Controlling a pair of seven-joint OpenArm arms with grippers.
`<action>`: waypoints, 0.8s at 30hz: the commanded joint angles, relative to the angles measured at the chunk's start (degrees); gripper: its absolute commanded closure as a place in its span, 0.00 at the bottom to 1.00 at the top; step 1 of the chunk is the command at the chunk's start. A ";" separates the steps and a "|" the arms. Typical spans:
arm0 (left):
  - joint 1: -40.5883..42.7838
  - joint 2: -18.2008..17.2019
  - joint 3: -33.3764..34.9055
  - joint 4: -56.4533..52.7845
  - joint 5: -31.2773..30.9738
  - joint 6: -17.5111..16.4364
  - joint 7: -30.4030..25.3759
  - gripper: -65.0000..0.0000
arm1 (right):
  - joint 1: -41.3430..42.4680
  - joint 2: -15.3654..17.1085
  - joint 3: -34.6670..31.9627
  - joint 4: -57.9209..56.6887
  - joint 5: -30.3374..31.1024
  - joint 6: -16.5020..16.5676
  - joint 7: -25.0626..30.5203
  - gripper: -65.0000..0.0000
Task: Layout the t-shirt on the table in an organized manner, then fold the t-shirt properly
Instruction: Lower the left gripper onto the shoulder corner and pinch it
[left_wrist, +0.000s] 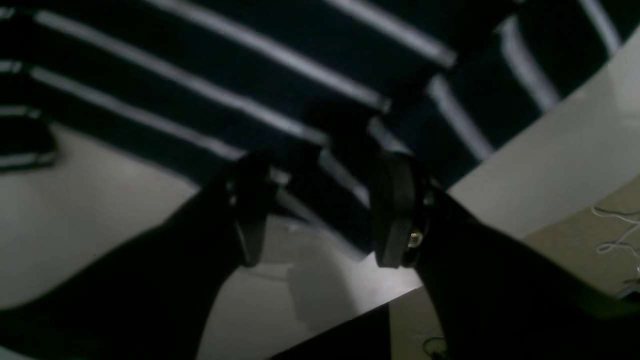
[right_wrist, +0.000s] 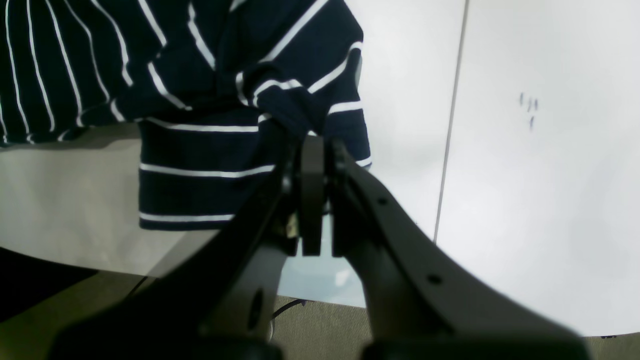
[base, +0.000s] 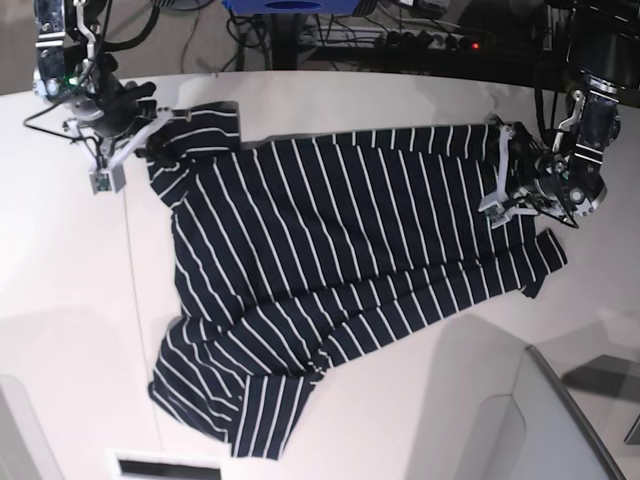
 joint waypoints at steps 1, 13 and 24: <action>-0.51 -0.98 -0.45 -0.08 -0.12 -0.28 0.05 0.52 | -0.10 0.21 0.20 0.81 0.35 0.19 0.83 1.00; -0.33 -0.63 -0.36 -1.31 -0.12 -0.28 -0.03 0.71 | -0.10 0.21 0.20 0.81 0.35 0.19 0.83 1.00; -0.51 -0.54 -0.45 -1.22 -0.12 -0.28 -0.03 0.76 | -0.46 0.12 0.20 0.81 0.35 0.19 0.83 1.00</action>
